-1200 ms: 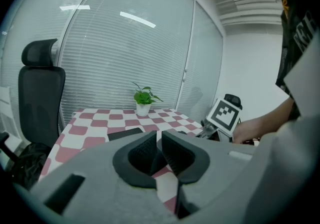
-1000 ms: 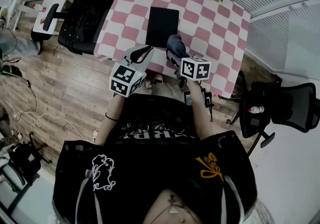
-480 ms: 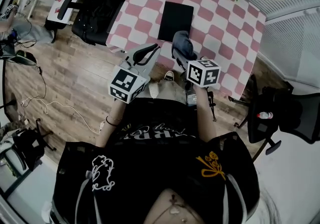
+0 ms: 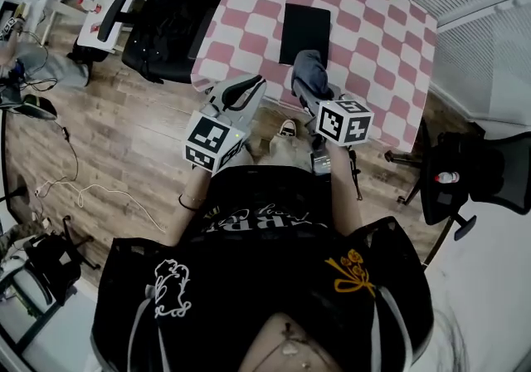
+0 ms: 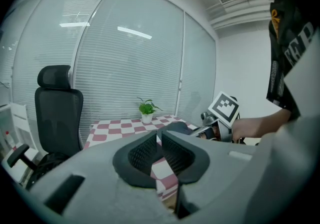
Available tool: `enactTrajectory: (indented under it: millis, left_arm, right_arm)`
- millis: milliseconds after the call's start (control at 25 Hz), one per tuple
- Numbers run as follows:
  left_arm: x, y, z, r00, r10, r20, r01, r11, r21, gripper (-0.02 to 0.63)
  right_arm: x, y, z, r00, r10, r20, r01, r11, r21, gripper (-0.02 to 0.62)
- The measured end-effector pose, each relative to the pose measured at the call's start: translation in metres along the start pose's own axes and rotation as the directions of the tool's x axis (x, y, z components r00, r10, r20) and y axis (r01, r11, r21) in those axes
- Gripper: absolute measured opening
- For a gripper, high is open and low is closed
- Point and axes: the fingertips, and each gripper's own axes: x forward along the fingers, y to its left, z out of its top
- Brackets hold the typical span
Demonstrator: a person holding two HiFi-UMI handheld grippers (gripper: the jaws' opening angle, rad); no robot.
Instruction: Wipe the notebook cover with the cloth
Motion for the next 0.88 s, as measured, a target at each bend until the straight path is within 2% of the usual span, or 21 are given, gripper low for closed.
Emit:
enactTrajectory:
  millis: [480,880]
  left_arm:
    - [-0.109,0.012,-0.041,0.993,-0.116,0.017,0.116,0.993,0.012,0.026]
    - [-0.143,-0.017,-0.059,0.977,-0.212,0.037,0.211,0.977,0.017,0.026]
  right_arm:
    - [-0.008,0.111,-0.056,0.991,-0.090,0.100,0.081,0.992,0.096,0.072]
    - [-0.030,0.154,-0.100,0.984,-0.143,0.102,0.132,0.986,0.105,0.072]
